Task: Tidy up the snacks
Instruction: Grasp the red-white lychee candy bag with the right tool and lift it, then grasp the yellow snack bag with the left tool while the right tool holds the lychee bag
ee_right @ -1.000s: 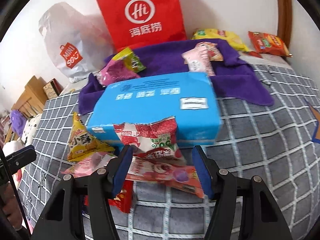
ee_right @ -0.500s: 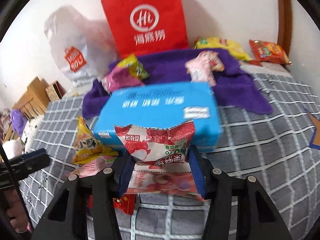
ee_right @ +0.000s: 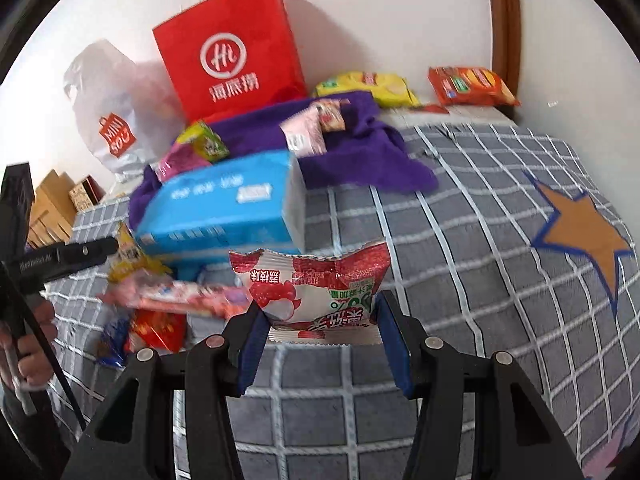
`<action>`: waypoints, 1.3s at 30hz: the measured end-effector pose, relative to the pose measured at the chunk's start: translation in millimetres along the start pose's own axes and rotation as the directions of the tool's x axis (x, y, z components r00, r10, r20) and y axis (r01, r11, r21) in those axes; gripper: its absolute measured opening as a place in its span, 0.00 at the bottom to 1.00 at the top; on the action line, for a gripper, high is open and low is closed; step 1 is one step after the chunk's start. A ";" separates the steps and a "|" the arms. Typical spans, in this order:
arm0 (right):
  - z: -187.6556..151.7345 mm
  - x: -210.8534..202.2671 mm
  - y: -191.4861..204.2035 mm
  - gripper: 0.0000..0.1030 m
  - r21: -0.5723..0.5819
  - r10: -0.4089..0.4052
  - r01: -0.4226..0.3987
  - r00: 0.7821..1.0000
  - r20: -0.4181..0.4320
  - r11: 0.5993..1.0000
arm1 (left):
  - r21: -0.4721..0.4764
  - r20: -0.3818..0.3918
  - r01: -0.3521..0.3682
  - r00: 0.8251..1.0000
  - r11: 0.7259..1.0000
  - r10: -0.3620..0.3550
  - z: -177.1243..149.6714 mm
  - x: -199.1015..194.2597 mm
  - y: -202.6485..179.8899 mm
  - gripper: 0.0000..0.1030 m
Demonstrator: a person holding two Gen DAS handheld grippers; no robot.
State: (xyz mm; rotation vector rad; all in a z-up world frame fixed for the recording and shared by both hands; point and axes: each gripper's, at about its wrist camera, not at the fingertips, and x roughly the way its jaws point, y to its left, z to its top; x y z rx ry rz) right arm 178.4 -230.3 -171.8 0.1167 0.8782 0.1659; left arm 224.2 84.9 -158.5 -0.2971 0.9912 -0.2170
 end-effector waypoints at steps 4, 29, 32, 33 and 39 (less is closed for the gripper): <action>-8.2 13.5 -2.3 0.51 0.008 -0.035 0.035 0.999 -0.035 0.999 | -0.007 -0.020 0.029 0.999 1.000 -0.029 0.9 13.8 3.9 0.73; -0.1 5.5 -5.0 0.51 0.047 -0.041 0.043 0.998 -0.045 0.998 | 0.010 0.020 0.112 0.993 0.994 -0.112 -11.9 -31.9 3.1 0.39; 1.5 -0.5 -2.5 0.51 0.045 -0.020 0.021 0.999 -0.033 0.999 | 0.021 0.030 0.095 0.995 0.995 -0.096 -14.4 -40.2 -1.5 0.35; 1.5 -1.8 -1.6 0.51 0.041 -0.016 0.017 0.999 -0.031 0.999 | 0.025 0.033 0.091 0.995 0.996 -0.091 -15.5 -42.6 -2.8 0.34; 2.2 -11.0 8.0 0.51 0.011 0.005 -0.004 1.000 -0.018 1.000 | 0.035 0.045 0.073 0.996 0.997 -0.075 -22.5 -56.0 -8.3 0.30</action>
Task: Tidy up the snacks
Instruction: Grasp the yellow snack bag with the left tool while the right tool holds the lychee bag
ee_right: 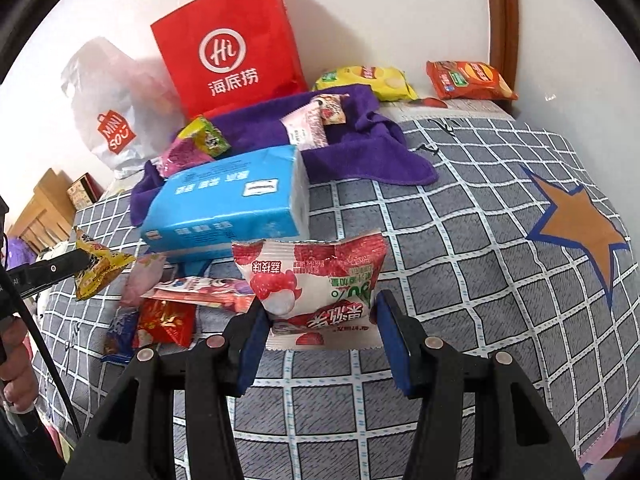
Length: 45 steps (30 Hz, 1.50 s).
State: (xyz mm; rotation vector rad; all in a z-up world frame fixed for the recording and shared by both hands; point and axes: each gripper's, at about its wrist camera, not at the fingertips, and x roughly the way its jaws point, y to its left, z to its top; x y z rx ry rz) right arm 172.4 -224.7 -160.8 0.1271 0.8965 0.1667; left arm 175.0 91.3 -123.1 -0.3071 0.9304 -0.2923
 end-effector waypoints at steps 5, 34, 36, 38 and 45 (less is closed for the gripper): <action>0.4 -6.9 3.3 0.51 -0.006 0.018 -0.018 1.000 0.012 1.000 | 0.009 0.012 -0.015 1.000 1.000 0.015 -5.6 -12.0 2.2 0.25; 18.2 -16.7 23.2 0.51 -0.094 0.068 -0.065 0.997 0.023 0.993 | 0.037 0.006 -0.081 0.997 0.996 0.081 -5.5 -16.1 -16.8 0.54; 16.4 -11.9 23.5 0.51 -0.095 0.067 -0.066 0.998 0.012 0.993 | 0.027 0.019 -0.087 0.996 0.996 0.087 -7.5 -17.6 -12.1 0.66; 14.3 -8.2 24.2 0.51 -0.096 0.070 -0.069 0.998 0.004 0.993 | 0.004 0.004 -0.076 0.997 0.997 0.076 -10.8 -14.3 -5.3 0.68; 7.3 2.1 25.3 0.51 -0.104 0.069 -0.071 0.997 -0.021 0.992 | -0.042 -0.102 -0.076 0.992 0.996 0.072 -24.1 21.2 7.7 0.71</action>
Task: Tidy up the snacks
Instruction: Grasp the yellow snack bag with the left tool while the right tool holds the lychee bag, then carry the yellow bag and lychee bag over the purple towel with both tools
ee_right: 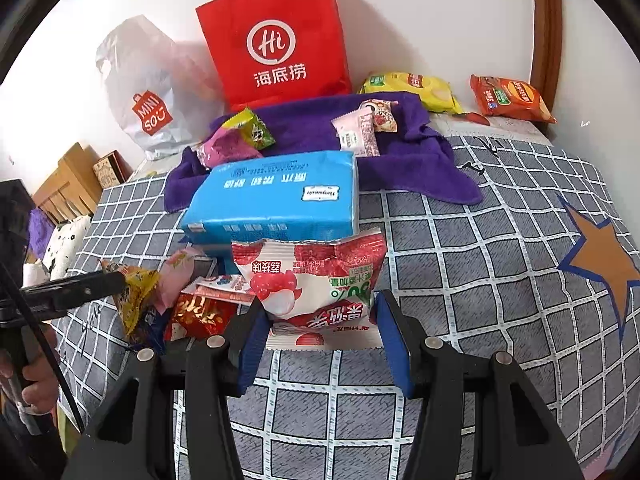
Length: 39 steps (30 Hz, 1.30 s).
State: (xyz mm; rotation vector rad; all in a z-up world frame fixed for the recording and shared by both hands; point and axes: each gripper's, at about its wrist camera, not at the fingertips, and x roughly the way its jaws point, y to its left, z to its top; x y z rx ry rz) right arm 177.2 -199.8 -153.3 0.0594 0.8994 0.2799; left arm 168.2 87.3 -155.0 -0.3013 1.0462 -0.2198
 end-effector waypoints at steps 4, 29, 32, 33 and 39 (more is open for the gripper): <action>-2.9 2.7 -4.2 0.51 0.002 -0.011 0.011 1.000 -0.010 1.000 | -0.028 -0.016 0.016 1.000 0.999 -0.017 -2.6 13.0 2.8 0.71; 24.3 -24.3 9.9 0.51 -0.047 0.010 -0.008 0.999 0.050 0.999 | 0.037 0.114 0.079 0.990 0.996 -0.082 21.7 -41.7 -26.9 0.58; 36.6 -33.1 13.9 0.51 -0.060 0.020 -0.016 0.997 0.076 0.998 | 0.055 0.127 0.075 0.989 0.996 -0.081 34.8 -47.2 -38.0 0.58; 41.7 -35.9 15.5 0.51 -0.066 0.024 -0.018 0.996 0.083 0.998 | 0.060 0.131 0.077 0.988 0.995 -0.084 38.9 -48.3 -40.8 0.58; 75.8 -40.9 18.4 0.51 -0.086 0.007 0.003 0.994 0.110 0.996 | 0.105 0.153 0.048 0.986 0.993 -0.064 73.4 -53.6 -65.4 0.58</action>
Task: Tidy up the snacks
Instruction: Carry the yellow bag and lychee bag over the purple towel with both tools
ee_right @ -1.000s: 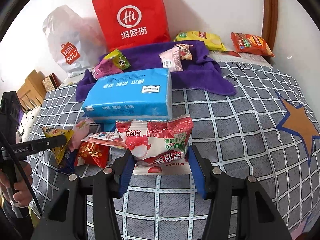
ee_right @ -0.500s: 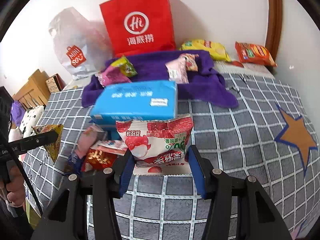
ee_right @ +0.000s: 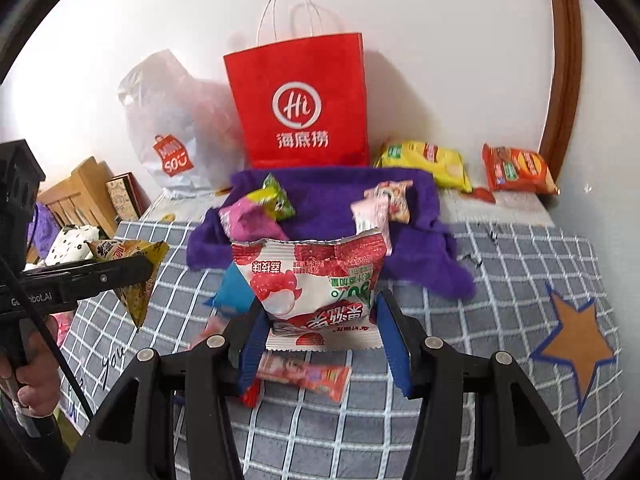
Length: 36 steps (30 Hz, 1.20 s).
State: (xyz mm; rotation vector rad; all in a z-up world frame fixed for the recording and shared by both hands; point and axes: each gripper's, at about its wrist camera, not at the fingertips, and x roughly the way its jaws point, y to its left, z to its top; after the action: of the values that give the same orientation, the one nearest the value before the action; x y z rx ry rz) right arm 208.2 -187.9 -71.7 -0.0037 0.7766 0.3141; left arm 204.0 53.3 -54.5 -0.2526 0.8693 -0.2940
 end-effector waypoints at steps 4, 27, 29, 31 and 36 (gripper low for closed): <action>21.5 7.0 -6.6 0.51 0.003 -0.004 0.004 1.000 -0.001 1.000 | 0.025 0.020 -0.012 1.000 1.000 0.012 22.9 2.7 -9.0 0.58; 120.2 76.6 -32.5 0.51 0.044 0.020 -0.021 0.999 0.029 0.999 | 0.064 0.075 -0.076 0.995 0.995 0.071 130.3 66.1 0.7 0.58; 128.9 83.7 -33.8 0.51 0.058 0.032 -0.033 0.999 0.027 0.998 | 0.069 0.091 -0.095 0.992 0.993 0.088 134.9 69.8 3.2 0.58; 136.4 91.8 -34.0 0.51 0.065 0.037 -0.038 0.999 0.019 0.997 | 0.076 0.097 -0.100 0.991 0.992 0.093 135.1 74.7 7.4 0.58; 148.1 114.7 -28.3 0.51 0.038 0.046 -0.046 0.999 0.001 0.998 | 0.091 0.073 -0.115 0.991 0.989 0.108 127.6 94.4 18.7 0.58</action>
State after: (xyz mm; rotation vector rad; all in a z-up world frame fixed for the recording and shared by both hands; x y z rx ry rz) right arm 394.8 -165.6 -48.0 0.0501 0.7832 0.3428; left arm 363.7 49.9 -48.6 -0.1246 0.7967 -0.2205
